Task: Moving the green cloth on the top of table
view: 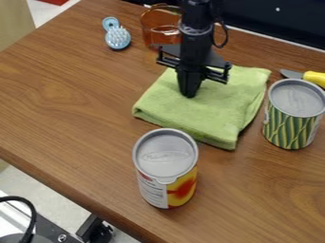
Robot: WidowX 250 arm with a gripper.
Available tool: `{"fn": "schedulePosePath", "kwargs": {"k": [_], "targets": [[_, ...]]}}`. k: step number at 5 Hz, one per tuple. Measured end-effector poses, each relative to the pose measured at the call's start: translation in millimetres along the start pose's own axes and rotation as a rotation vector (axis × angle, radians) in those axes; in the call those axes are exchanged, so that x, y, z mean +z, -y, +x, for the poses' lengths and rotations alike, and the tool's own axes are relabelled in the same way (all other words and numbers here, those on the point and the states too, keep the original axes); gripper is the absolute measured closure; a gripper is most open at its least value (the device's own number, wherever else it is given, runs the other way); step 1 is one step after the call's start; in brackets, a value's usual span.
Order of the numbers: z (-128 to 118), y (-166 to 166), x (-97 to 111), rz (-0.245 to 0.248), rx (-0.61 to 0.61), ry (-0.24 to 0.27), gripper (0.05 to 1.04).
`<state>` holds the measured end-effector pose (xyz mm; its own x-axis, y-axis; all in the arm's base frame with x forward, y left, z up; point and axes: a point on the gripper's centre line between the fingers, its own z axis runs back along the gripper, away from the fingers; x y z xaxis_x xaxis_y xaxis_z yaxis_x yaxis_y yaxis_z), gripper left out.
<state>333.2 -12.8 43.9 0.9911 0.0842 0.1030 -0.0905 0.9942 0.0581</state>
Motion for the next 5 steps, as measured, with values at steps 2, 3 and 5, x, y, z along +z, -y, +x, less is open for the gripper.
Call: {"fn": "schedulePosePath", "kwargs": {"k": [2,3,5], "targets": [[10,6,-1,0.012,-0.002,0.033,1.031],[16,4,-2,0.025,-0.014,0.052,1.031],[27,-6,-3,0.033,-0.001,0.079,1.031]]}}
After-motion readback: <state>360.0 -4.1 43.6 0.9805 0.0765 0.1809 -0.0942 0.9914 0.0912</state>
